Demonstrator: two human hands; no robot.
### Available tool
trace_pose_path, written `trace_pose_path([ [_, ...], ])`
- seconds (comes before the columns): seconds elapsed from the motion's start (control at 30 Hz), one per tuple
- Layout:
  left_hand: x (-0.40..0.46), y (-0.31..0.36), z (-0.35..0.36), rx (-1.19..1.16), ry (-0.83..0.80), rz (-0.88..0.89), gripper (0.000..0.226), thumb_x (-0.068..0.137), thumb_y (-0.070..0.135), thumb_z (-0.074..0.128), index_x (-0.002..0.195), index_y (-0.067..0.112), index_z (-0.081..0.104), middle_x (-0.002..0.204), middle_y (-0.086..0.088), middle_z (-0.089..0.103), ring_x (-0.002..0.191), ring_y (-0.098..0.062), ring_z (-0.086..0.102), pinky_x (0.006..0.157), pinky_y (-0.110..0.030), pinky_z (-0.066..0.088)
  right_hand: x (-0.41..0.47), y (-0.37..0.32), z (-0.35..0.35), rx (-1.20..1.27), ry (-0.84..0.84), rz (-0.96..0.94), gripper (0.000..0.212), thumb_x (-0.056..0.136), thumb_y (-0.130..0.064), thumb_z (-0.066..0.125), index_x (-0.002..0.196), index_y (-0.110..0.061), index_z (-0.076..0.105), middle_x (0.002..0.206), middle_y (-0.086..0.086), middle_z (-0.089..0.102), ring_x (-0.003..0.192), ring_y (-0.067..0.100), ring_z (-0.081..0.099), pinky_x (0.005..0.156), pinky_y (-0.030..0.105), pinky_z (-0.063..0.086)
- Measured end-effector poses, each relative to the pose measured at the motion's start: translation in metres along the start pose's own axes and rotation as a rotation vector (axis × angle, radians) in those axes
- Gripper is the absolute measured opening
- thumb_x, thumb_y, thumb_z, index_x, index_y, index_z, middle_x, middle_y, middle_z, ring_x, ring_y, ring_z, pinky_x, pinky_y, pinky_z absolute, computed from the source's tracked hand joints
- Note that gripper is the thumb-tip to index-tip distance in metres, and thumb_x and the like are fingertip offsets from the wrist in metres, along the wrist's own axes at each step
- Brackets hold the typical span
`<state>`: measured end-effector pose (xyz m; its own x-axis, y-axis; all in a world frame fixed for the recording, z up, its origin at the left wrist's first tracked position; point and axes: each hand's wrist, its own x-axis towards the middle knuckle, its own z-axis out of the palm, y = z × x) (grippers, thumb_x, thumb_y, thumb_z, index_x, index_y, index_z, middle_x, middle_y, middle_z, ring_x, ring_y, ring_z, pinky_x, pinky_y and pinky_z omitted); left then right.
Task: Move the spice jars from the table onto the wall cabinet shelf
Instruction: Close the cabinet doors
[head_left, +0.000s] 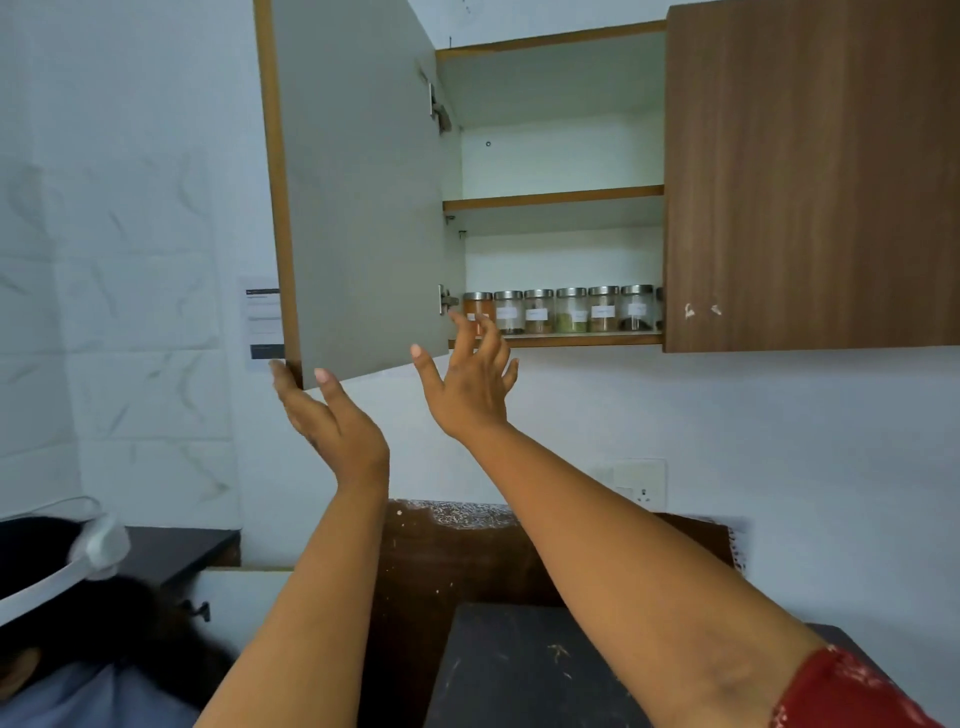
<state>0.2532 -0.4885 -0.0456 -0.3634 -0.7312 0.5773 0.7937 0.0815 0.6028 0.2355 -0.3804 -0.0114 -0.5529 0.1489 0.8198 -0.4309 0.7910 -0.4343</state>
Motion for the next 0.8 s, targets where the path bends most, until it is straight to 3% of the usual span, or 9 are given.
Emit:
trace_pose_path([
  [0.07,0.015,0.003,-0.003,-0.090,0.072,-0.008,0.058,0.096,0.051,0.034,0.143,0.017,0.040,0.134,0.001,0.053,0.126,-0.010,0.048,0.104,-0.022,0.041,0.005,-0.011,0.009,0.068,0.030,0.013,0.065,0.091,-0.068,0.035,0.144,-0.031,0.028,0.154,0.005,0.017,0.142,0.027,0.017,0.114,0.059,0.015],
  [0.17,0.036,0.004,-0.004,-0.219,0.135,-0.075,0.046,0.096,0.045,0.041,0.120,0.010,0.058,0.104,-0.003,0.064,0.096,-0.014,0.063,0.084,-0.028,0.055,0.016,-0.018,0.011,0.121,0.099,-0.004,0.065,0.089,-0.069,0.036,0.142,-0.032,0.030,0.151,0.004,0.020,0.139,0.026,0.021,0.111,0.057,0.022],
  [0.23,0.039,0.003,0.003,-0.164,0.091,-0.033,0.035,0.096,0.037,0.048,0.098,0.008,0.067,0.095,-0.011,0.067,0.085,-0.017,0.062,0.079,-0.036,0.054,0.024,-0.015,0.005,0.162,0.124,-0.018,0.068,0.086,-0.070,0.040,0.142,-0.033,0.030,0.149,0.003,0.022,0.138,0.025,0.023,0.109,0.052,0.025],
  [0.37,0.013,0.006,0.028,-0.097,-0.129,0.161,0.024,0.095,0.033,0.058,0.081,0.014,0.060,0.079,-0.007,0.059,0.065,-0.001,0.051,0.060,-0.020,0.043,0.041,0.000,-0.022,0.354,0.028,-0.027,0.076,0.080,-0.065,0.059,0.142,-0.029,0.032,0.137,0.001,0.039,0.126,0.019,0.043,0.102,0.035,0.040],
  [0.5,-0.028,0.008,0.060,-0.112,-0.328,0.361,0.017,0.093,0.030,0.061,0.099,0.016,0.067,0.096,0.001,0.061,0.084,-0.003,0.058,0.067,-0.017,0.047,0.058,0.025,-0.062,0.609,-0.021,0.051,0.053,0.080,-0.058,0.064,0.119,-0.024,0.055,0.096,-0.001,0.064,0.089,0.009,0.067,0.076,0.031,0.056],
  [0.57,-0.048,0.005,0.081,-0.096,-0.434,0.483,0.027,0.092,0.024,0.062,0.115,0.011,0.067,0.111,-0.003,0.060,0.104,-0.006,0.056,0.086,-0.016,0.045,0.060,0.040,-0.077,0.638,0.012,0.052,0.034,0.077,-0.059,0.064,0.091,-0.028,0.063,0.076,-0.009,0.061,0.069,0.001,0.062,0.065,0.023,0.051],
  [0.63,-0.065,0.001,0.102,-0.026,-0.523,0.589,0.037,0.091,0.024,0.061,0.125,0.011,0.062,0.128,-0.005,0.058,0.119,-0.013,0.053,0.097,-0.027,0.044,0.059,0.056,-0.087,0.558,0.067,0.065,0.029,0.079,-0.063,0.060,0.070,-0.035,0.060,0.062,-0.018,0.055,0.063,-0.001,0.055,0.067,0.023,0.046],
  [0.7,-0.082,-0.006,0.125,0.025,-0.599,0.638,0.044,0.090,0.025,0.060,0.132,0.011,0.057,0.139,-0.007,0.054,0.128,-0.019,0.050,0.104,-0.039,0.043,0.060,0.079,-0.096,0.500,0.164,0.096,0.028,0.085,-0.061,0.055,0.072,-0.037,0.060,0.064,-0.019,0.057,0.068,-0.001,0.056,0.073,0.025,0.047],
  [0.8,-0.105,-0.013,0.167,0.083,-0.711,0.633,0.056,0.090,0.030,0.060,0.141,0.013,0.047,0.149,-0.010,0.044,0.139,-0.026,0.039,0.116,-0.050,0.029,0.067,0.120,-0.115,0.378,0.323,0.097,0.027,0.091,-0.052,0.055,0.103,-0.028,0.060,0.082,-0.016,0.063,0.079,-0.003,0.061,0.072,0.013,0.050],
])
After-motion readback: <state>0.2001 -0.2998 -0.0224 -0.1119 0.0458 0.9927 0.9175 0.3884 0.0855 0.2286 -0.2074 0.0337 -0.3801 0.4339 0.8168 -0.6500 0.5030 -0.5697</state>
